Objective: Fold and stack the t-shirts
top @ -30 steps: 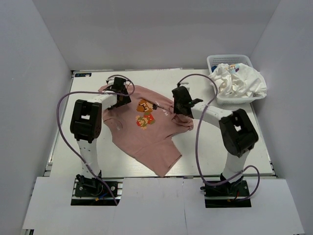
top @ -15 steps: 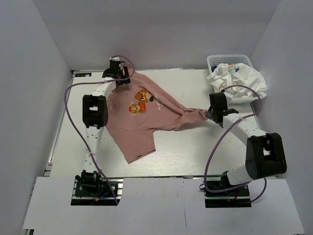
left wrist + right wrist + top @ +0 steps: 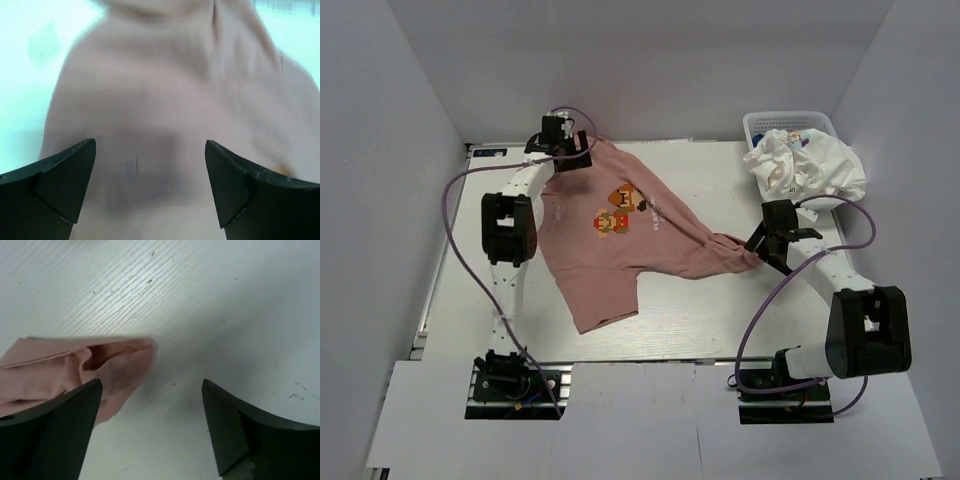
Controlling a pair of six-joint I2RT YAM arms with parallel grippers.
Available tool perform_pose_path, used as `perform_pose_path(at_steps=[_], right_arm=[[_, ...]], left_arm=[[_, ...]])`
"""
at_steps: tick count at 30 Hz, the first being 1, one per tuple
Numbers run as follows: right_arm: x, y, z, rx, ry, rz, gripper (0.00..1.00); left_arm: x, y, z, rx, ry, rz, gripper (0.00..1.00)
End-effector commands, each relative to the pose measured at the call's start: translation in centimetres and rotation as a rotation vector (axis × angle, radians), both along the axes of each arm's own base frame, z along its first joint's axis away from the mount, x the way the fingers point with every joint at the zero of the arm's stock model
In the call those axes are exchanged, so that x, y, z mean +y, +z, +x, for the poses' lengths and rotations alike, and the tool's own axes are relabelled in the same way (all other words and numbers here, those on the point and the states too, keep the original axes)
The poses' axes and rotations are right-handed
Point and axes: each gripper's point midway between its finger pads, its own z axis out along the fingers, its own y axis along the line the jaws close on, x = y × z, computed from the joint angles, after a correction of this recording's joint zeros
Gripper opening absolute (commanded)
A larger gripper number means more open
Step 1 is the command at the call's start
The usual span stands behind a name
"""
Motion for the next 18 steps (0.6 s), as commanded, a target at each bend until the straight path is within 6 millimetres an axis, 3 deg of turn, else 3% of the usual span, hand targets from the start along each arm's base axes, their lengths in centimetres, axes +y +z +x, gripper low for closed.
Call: perform_pose_path(at_steps=[1,2,3,4,5,7,8,10,11,14,15,18], right_arm=[[-0.4,2.6,0.4,-0.059,-0.063,0.008,0.9],[0.1,3.1,0.3,-0.076,-0.048,0.031,0.9],[0.3,2.6,-0.2,-0.056,0.004,0.018,0.9],[0.7,2.8,0.1,-0.079,0.032,0.033,0.9],[1.9,3.2,0.0,-0.094,0.082,0.083,0.9],[2.6,3.2,-0.4,-0.117,0.2,0.074,0.9],[3.5,3.4,-0.5,-0.139,0.255,0.099,0.9],[4.4,2.9,-0.8,-0.134,0.327,0.119,0.9],[4.5,2.6,-1.0,-0.115,0.338,0.113,0.9],[4.4,1.2,-1.4,-0.028,0.352,0.074,0.9],[4.0,0.9,-1.4,-0.009,0.338,0.046,0.9],[2.3,-0.4,-1.6,0.059,0.266,-0.025,0.9]], left_arm=[[-2.2,12.1,-5.7,-0.088,-0.04,-0.101,1.0],[-2.6,12.5,-7.4,-0.069,-0.037,-0.147,1.0],[-3.7,8.7,-11.4,0.048,-0.072,-0.194,1.0],[-4.1,12.5,-14.1,-0.015,-0.087,-0.233,1.0],[-3.6,8.6,-17.4,0.063,-0.045,-0.261,1.0],[-5.2,8.3,-21.8,0.065,-0.06,-0.333,1.0],[-6.0,8.0,-25.6,0.068,-0.1,-0.404,1.0],[-7.2,7.0,-29.2,0.113,-0.137,-0.437,1.0],[-7.0,5.6,-32.4,0.192,-0.14,-0.426,1.0],[-6.4,2.2,-38.2,0.351,-0.108,-0.372,1.0],[-6.3,2.6,-39.5,0.351,-0.111,-0.38,1.0],[-6.1,0.5,-43.9,0.472,-0.09,-0.373,1.0]])
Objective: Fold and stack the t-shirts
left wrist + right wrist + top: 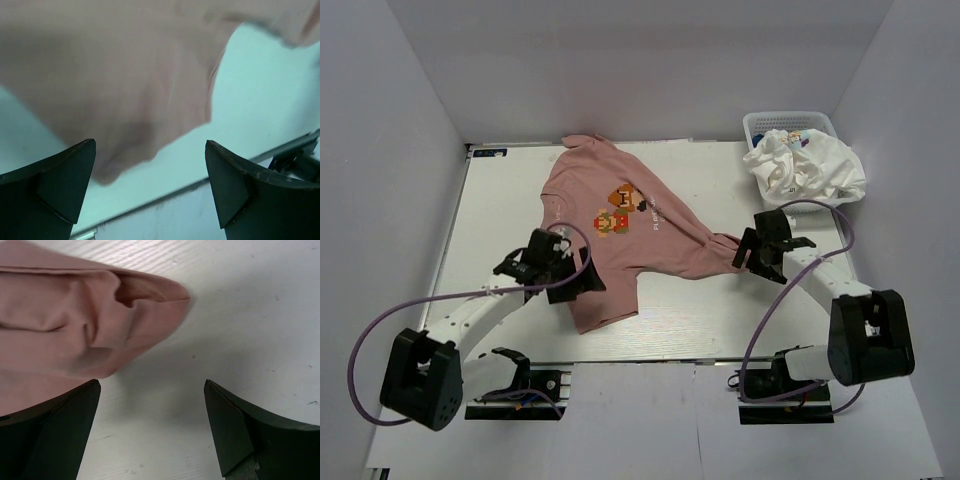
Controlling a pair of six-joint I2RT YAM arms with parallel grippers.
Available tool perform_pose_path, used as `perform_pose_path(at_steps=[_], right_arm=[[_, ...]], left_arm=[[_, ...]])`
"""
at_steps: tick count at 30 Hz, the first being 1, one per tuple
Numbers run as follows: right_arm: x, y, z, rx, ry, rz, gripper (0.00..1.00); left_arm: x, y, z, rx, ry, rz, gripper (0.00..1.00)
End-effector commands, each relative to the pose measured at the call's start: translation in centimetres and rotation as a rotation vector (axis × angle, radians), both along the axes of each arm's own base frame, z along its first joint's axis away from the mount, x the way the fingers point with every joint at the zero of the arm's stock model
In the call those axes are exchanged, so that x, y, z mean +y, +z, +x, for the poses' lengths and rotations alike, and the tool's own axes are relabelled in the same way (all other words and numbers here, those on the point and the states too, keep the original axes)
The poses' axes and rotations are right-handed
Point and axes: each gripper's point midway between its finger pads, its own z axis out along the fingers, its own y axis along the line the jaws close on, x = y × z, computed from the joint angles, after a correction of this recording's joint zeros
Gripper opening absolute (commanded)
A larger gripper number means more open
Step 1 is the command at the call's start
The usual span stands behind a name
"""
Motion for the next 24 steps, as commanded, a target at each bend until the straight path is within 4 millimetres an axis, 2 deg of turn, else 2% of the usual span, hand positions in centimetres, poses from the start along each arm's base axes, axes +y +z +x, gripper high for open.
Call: perform_pose_path(at_steps=[1,5,6,8,11,14,16,18,19,20,21,23,24], right_arm=[[-1.5,-0.2,0.7,0.02,-0.066,-0.083,0.9],[-2.6,-0.8,1.3,0.021,-0.154,-0.115,0.83],[-3.3,-1.1,1.2,0.029,-0.182,-0.126,0.82],[-3.4,-0.9,1.6,0.008,-0.204,-0.153,0.78],[-3.4,-1.1,2.1,0.001,-0.201,-0.156,0.78],[-3.0,-1.9,2.8,0.022,-0.187,-0.138,0.75],[-2.5,-2.5,3.1,0.042,-0.171,-0.13,0.68],[-2.3,-3.7,3.1,0.071,-0.163,-0.125,0.65],[-2.4,-4.0,3.0,0.081,-0.17,-0.123,0.57],[-2.2,-4.3,3.0,0.092,-0.163,-0.112,0.5],[-2.2,-4.8,3.0,0.11,-0.162,-0.117,0.46],[-2.2,-5.3,2.9,0.123,-0.156,-0.115,0.43],[-1.9,-5.3,3.1,0.122,-0.137,-0.112,0.45]], left_arm=[[0.0,-1.0,-4.7,0.117,0.011,-0.014,1.0],[0.7,-3.6,-6.8,0.211,0.012,0.061,1.0],[1.3,-4.6,-8.0,0.269,0.017,0.112,1.0],[2.1,-4.9,-7.7,0.279,0.036,0.191,1.0],[2.8,-5.8,-7.7,0.292,0.052,0.266,1.0],[2.8,-6.8,-7.9,0.315,0.047,0.302,0.96],[2.4,-7.3,-7.7,0.311,0.04,0.31,0.93],[2.4,-8.5,-8.4,0.344,0.024,0.325,0.81],[1.8,-8.7,-8.0,0.335,0.019,0.305,0.74],[1.7,-9.0,-8.1,0.339,0.008,0.311,0.62],[1.9,-9.5,-8.5,0.369,0.015,0.326,0.6],[1.7,-9.9,-8.1,0.364,0.012,0.347,0.53],[1.7,-10.0,-7.5,0.355,0.012,0.367,0.43]])
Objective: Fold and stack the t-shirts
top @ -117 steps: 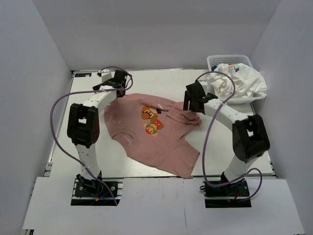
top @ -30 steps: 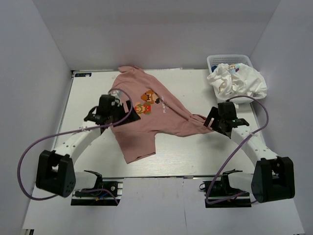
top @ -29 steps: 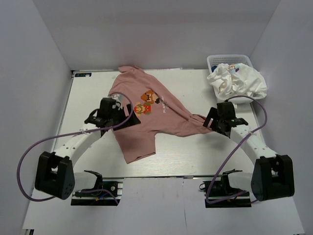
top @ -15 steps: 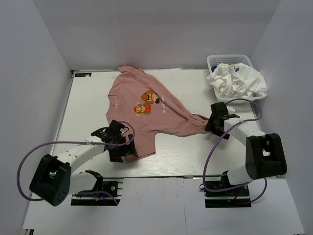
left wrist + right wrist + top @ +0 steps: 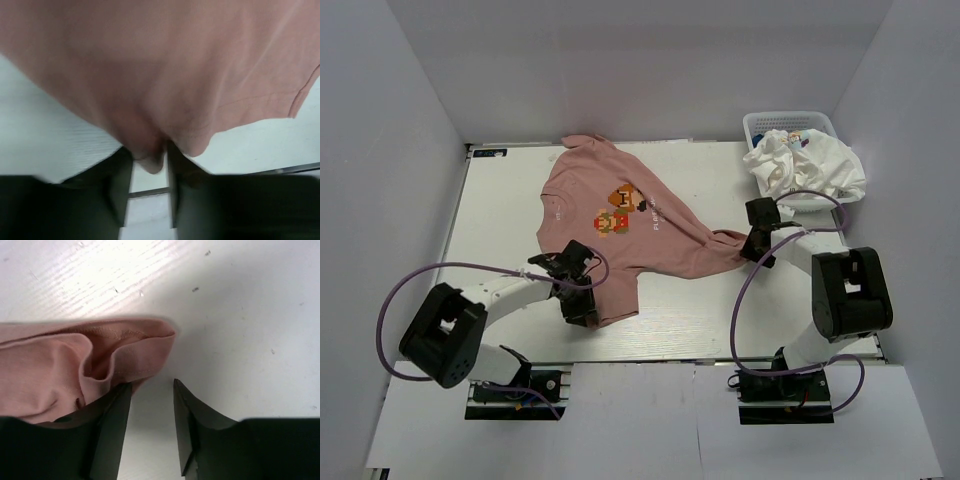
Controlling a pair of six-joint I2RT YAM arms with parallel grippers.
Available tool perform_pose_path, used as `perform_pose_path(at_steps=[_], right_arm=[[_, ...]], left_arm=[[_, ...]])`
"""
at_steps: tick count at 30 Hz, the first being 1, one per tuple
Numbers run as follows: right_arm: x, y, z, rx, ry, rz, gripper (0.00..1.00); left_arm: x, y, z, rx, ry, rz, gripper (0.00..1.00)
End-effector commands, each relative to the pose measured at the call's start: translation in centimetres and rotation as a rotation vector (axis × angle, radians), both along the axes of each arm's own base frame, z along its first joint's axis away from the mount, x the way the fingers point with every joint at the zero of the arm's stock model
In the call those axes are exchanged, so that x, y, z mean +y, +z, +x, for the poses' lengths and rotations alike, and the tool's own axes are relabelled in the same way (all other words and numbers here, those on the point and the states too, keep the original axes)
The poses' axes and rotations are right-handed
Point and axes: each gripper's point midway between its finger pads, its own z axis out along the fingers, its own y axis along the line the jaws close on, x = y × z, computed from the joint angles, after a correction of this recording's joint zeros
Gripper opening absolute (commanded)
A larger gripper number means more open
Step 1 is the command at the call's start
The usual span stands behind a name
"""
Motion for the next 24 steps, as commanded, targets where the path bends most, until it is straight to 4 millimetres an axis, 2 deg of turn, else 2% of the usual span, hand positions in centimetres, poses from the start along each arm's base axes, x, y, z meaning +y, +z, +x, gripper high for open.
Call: perform_pose_path(at_steps=[1,2,3,5,7,12,16,20,24], right_arm=[[0.0,-2.1,-1.0,0.076,0.016,0.004,0.47],[0.1,-2.1,-0.8,0.075,0.024,0.009,0.52],[0.1,-2.0,-0.8,0.075,0.031,0.01,0.55],[0.3,-1.4,-0.6,0.06,0.061,0.014,0.63],[0.7,-0.9,0.0,0.013,0.083,0.035,0.65],[2.1,0.8,1.2,-0.088,0.134,0.118,0.66],[2.3,3.3,1.7,-0.165,0.157,0.13,0.69],[1.7,3.4,1.5,-0.182,0.144,0.125,0.7],[0.7,2.3,1.2,-0.13,0.113,0.087,0.7]], left_arm=[[1.5,-3.2,0.4,-0.008,-0.014,0.122,0.38],[1.4,-3.0,1.1,-0.027,-0.009,0.132,0.32],[1.6,-3.0,1.0,-0.021,-0.019,0.138,0.18],[1.8,-3.1,1.4,-0.036,-0.014,0.161,0.01],[2.0,-2.9,1.8,-0.047,0.005,0.179,0.0],[2.4,-0.6,3.9,-0.148,0.049,0.208,0.0],[2.6,0.3,4.5,-0.19,0.061,0.213,0.0],[3.3,1.0,4.8,-0.214,0.061,0.242,0.0],[3.3,1.7,5.1,-0.227,0.056,0.247,0.0]])
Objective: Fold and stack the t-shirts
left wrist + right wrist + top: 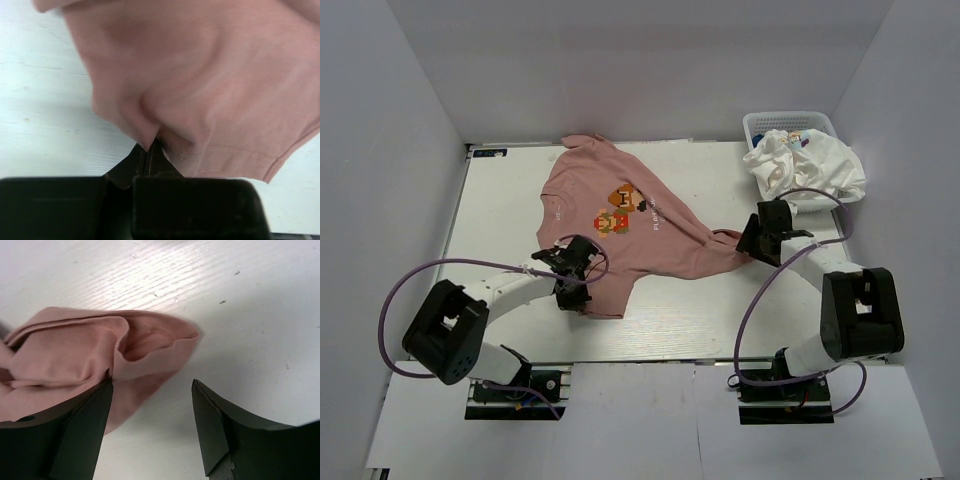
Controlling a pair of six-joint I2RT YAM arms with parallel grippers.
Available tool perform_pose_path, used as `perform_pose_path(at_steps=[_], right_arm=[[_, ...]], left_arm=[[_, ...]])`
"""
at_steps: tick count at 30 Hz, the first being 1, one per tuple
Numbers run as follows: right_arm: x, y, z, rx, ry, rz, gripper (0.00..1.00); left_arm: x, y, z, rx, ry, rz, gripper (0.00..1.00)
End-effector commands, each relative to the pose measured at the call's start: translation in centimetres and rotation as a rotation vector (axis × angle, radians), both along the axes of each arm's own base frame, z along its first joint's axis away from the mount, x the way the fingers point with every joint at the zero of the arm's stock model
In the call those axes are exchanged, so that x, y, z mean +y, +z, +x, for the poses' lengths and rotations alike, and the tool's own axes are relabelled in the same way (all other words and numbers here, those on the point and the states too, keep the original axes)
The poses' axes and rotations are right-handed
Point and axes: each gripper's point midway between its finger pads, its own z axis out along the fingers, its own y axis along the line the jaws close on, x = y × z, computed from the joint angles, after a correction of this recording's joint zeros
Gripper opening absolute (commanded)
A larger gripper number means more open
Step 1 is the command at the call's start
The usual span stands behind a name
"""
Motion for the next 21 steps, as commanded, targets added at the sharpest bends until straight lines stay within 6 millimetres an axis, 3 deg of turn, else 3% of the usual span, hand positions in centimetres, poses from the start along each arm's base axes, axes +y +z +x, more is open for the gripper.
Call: perform_pose_path(at_steps=[1,7,10,14,17,19,21], right_arm=[[-1.1,-0.9,-0.1,0.041,-0.017,-0.045,0.7],[-2.3,-2.9,-0.6,0.097,-0.058,-0.102,0.7],[-2.7,-3.5,-0.2,0.11,-0.079,-0.117,0.64],[-2.9,-3.3,0.2,0.096,-0.093,-0.124,0.25],[-2.7,-2.1,0.8,0.022,-0.075,-0.084,0.04],[-1.5,-0.8,1.2,-0.035,-0.027,-0.056,0.0],[-0.2,2.8,1.9,-0.154,0.033,-0.003,0.0]], left_arm=[[0.9,1.6,1.2,-0.066,0.007,0.046,0.0],[0.9,2.1,1.4,-0.088,0.0,0.045,0.0],[0.9,2.5,1.5,-0.094,0.0,0.04,0.0],[0.9,3.5,1.8,-0.132,0.005,0.025,0.0],[0.0,5.1,2.9,-0.213,-0.002,-0.036,0.0],[-0.6,6.9,3.8,-0.282,-0.007,-0.078,0.0],[-1.1,8.7,4.9,-0.357,-0.007,-0.114,0.0]])
